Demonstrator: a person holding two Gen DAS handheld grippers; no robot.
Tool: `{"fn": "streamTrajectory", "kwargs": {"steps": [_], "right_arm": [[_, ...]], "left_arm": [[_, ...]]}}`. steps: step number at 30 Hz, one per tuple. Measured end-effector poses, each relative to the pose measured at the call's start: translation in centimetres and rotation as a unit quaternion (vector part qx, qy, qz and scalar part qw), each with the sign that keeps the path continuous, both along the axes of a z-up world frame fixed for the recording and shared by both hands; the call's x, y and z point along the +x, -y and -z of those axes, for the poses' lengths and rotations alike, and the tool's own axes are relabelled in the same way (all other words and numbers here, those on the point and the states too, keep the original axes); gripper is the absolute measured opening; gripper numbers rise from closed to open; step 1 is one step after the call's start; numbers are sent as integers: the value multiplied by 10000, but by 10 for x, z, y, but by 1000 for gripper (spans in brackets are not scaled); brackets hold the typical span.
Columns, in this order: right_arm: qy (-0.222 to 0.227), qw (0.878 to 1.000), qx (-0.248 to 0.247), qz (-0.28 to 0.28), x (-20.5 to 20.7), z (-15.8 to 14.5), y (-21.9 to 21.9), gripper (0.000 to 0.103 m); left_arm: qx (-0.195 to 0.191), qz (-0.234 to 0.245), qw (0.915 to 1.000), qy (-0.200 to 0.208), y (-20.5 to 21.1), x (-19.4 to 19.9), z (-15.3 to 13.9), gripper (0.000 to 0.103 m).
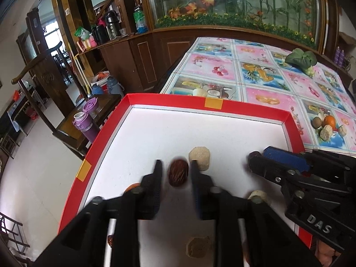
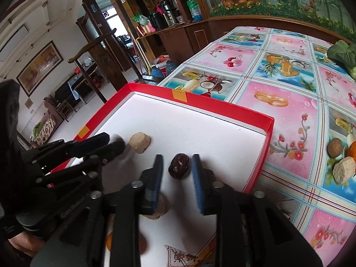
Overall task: Organize fruits
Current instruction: 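Carry both red dates into the white tray and open both tools, then move both open tools back toward the pile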
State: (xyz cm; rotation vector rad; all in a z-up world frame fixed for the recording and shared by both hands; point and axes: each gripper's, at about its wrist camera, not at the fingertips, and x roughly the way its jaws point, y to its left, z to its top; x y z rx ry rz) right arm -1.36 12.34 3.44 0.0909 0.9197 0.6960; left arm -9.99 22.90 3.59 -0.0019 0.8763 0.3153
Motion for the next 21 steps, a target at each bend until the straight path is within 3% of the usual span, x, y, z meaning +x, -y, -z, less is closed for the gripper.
{"fn": "streamTrajectory", "kwargs": {"steps": [4, 11, 14, 21], "right_arm": [[236, 9992, 306, -30, -4, -15, 12, 39], [384, 9975, 513, 293, 1, -31, 52, 39], [472, 9959, 529, 561, 5, -37, 86, 39], [516, 9852, 345, 1597, 20, -39, 197, 39]], "left_arm": [[144, -122, 9998, 33, 1, -2, -3, 51], [7, -49, 9999, 122, 17, -4, -16, 54], [22, 164, 9996, 250, 38, -2, -29, 60], [41, 1146, 9931, 258, 110, 15, -40, 63]]}}
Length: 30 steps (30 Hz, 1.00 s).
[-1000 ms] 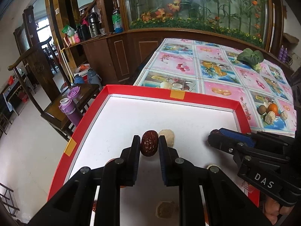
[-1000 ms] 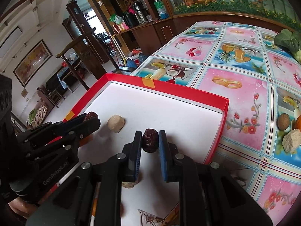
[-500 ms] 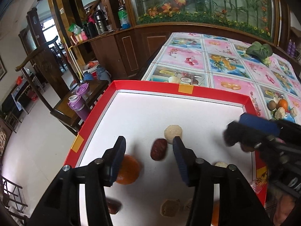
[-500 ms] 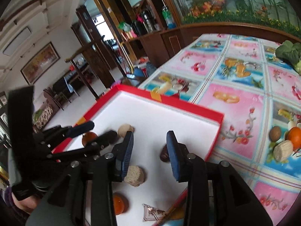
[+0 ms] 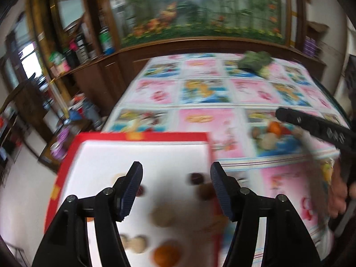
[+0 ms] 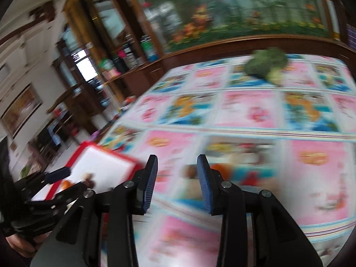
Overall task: Organize fruits
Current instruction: 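Move both open tools back toward the pile, then grasp a round beige cake with the right tool while the left grasps a beige pastry cube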
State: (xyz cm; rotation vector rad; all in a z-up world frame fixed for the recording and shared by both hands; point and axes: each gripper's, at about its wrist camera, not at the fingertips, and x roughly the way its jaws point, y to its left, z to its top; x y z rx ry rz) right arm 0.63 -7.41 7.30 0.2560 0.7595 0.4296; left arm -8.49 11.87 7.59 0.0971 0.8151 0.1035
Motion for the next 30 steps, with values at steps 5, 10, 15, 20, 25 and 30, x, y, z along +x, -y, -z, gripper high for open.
{"fn": "streamTrajectory", "kwargs": {"steps": [5, 10, 15, 20, 25, 30], "right_arm": [[-262, 9977, -559, 267, 9, 13, 48, 39], [-499, 9950, -855, 131, 15, 26, 59, 39], [-466, 9929, -1097, 64, 13, 31, 53, 39], [-648, 9909, -1182, -22, 17, 40, 49, 39], [-584, 9882, -1417, -46, 17, 45, 40, 38], [-600, 9876, -1447, 82, 18, 44, 42, 28]], "left_arm": [[69, 608, 9980, -174, 50, 20, 7, 63], [-31, 837, 9953, -485, 75, 38, 25, 63], [-121, 866, 9939, -679, 84, 47, 36, 63], [-131, 852, 9931, -791, 86, 57, 41, 63], [-141, 924, 9919, -862, 90, 64, 42, 63], [-175, 1008, 9904, -930, 94, 68, 45, 63]]}}
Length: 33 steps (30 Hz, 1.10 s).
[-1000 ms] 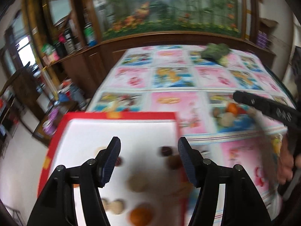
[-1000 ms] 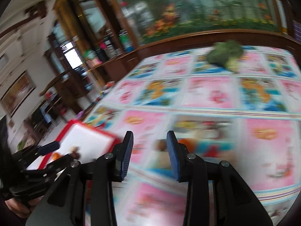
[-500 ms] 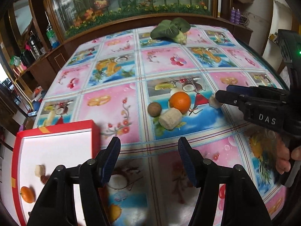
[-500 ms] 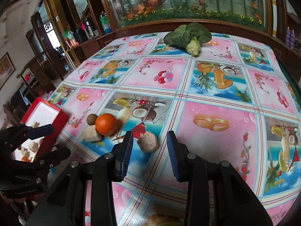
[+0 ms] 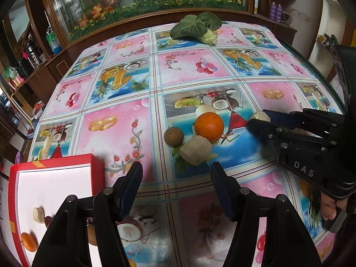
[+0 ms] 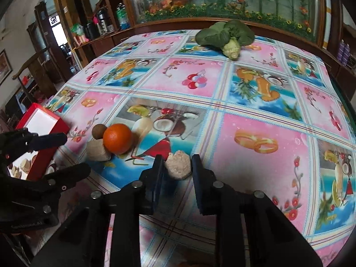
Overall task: Organize fruits
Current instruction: 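Grasp a round beige cake with the right tool while the left grasps a beige pastry cube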
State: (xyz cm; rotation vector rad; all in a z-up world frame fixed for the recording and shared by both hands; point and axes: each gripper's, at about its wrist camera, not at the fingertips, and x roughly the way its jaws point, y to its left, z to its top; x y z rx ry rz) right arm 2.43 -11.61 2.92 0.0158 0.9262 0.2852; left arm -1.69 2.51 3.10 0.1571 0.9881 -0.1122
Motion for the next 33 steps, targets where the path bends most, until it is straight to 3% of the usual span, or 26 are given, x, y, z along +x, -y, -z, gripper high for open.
{"fn": "streamTrajectory", "kwargs": {"steps": [8, 9, 11, 15, 22, 33], "right_arm": [[1, 9976, 563, 391, 1, -14, 25, 28], [-9, 9975, 579, 414, 1, -14, 25, 28], [-22, 9973, 593, 437, 2, -15, 25, 28], [32, 9967, 639, 492, 2, -17, 28, 28], [85, 9955, 727, 604, 1, -19, 34, 28], [567, 9905, 1255, 42, -19, -40, 16, 28]], "left_arm": [[-76, 210, 9997, -61, 12, 14, 8, 62], [-91, 251, 9996, -71, 14, 15, 9, 61], [-106, 345, 9993, -110, 17, 21, 13, 44], [-357, 372, 9986, -104, 15, 25, 15, 34], [-454, 198, 9988, -15, 12, 14, 13, 34], [-282, -324, 9947, 934, -8, -41, -37, 34]]}}
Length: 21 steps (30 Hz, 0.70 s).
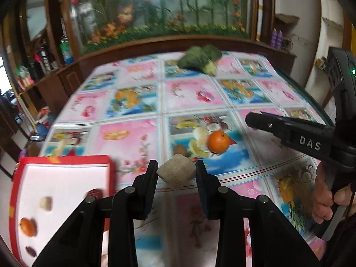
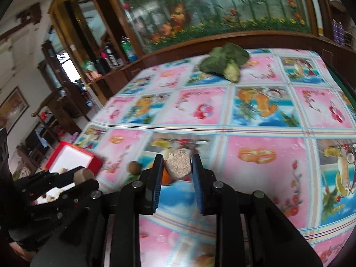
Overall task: Organize fruits
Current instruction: 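Grasp a round beige cake with the right tool while the left grasps a beige pastry cube, then carry the beige cake and pastry cube into the white tray and open both tools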
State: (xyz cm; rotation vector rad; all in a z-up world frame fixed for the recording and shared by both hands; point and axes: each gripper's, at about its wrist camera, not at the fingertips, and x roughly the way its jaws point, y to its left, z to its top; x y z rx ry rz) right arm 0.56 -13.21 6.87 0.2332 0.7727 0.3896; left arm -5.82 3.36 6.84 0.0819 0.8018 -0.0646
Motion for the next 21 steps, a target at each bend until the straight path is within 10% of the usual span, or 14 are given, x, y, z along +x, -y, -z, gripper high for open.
{"fn": "streamTrajectory", "kwargs": {"steps": [21], "right_arm": [[313, 9969, -334, -645, -27, 7, -50, 28]], "left_arm": [[285, -650, 9959, 563, -33, -27, -18, 34]]}}
